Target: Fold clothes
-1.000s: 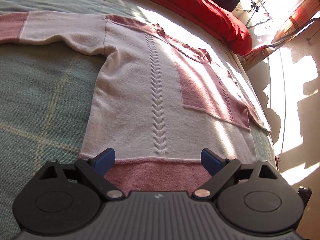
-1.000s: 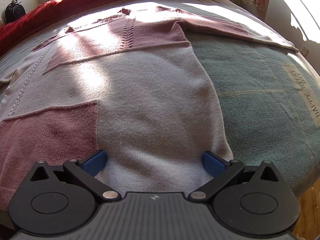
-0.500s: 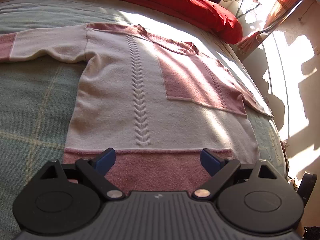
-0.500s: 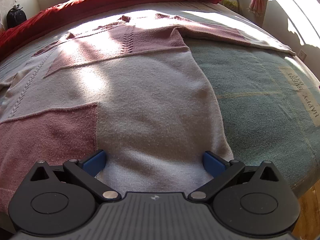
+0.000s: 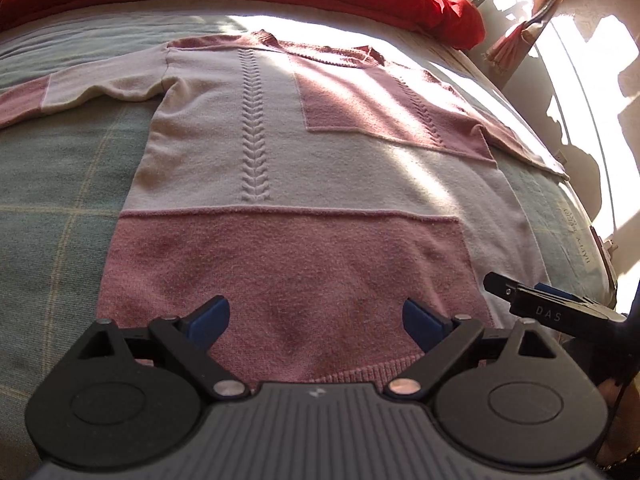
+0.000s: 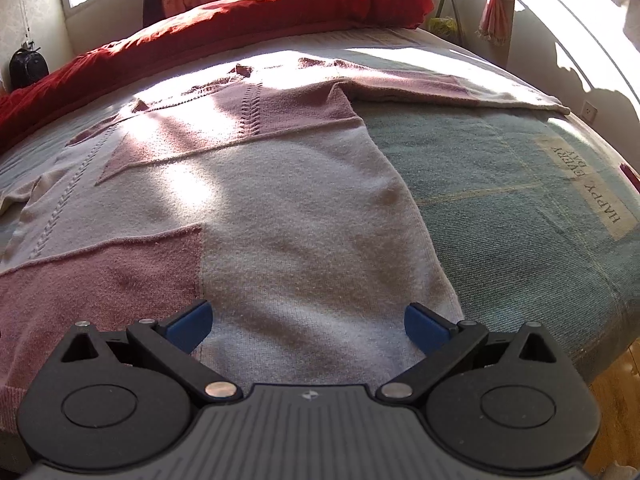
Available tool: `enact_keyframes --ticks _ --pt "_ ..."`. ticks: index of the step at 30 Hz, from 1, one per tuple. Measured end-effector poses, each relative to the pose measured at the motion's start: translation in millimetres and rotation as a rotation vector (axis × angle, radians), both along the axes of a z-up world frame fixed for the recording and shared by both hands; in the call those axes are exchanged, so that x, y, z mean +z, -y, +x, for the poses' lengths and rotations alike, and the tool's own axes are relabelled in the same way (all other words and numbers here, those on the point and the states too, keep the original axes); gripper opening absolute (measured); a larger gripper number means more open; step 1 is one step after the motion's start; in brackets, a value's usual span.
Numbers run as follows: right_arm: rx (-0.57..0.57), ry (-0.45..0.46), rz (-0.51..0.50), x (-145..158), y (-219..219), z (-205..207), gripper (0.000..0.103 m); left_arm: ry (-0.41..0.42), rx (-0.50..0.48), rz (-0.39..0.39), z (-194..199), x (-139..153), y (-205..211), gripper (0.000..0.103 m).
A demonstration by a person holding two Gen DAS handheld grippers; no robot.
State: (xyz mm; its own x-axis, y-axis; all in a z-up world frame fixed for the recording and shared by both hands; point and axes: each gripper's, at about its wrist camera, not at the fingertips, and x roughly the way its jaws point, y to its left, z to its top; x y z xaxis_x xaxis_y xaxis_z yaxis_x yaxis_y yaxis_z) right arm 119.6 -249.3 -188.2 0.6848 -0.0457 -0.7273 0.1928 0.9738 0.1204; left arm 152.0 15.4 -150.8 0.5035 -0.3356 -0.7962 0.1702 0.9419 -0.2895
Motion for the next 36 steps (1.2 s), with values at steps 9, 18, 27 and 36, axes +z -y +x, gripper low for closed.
enact_keyframes --ticks 9,18,27,36 --pt "0.015 0.074 -0.056 24.9 2.8 -13.5 0.103 -0.121 -0.102 -0.025 -17.7 -19.6 47.2 0.093" --pt "0.148 0.018 -0.048 14.3 -26.2 -5.2 0.103 -0.028 0.152 0.000 12.8 15.7 1.6 0.093" --pt "0.294 -0.085 -0.152 -8.6 -70.7 3.1 0.103 -0.085 0.188 0.060 1.7 -13.9 -8.6 0.093" --pt "0.179 -0.020 -0.044 13.5 -24.2 -6.0 0.103 -0.019 0.175 0.054 -2.6 -9.3 -10.4 0.094"
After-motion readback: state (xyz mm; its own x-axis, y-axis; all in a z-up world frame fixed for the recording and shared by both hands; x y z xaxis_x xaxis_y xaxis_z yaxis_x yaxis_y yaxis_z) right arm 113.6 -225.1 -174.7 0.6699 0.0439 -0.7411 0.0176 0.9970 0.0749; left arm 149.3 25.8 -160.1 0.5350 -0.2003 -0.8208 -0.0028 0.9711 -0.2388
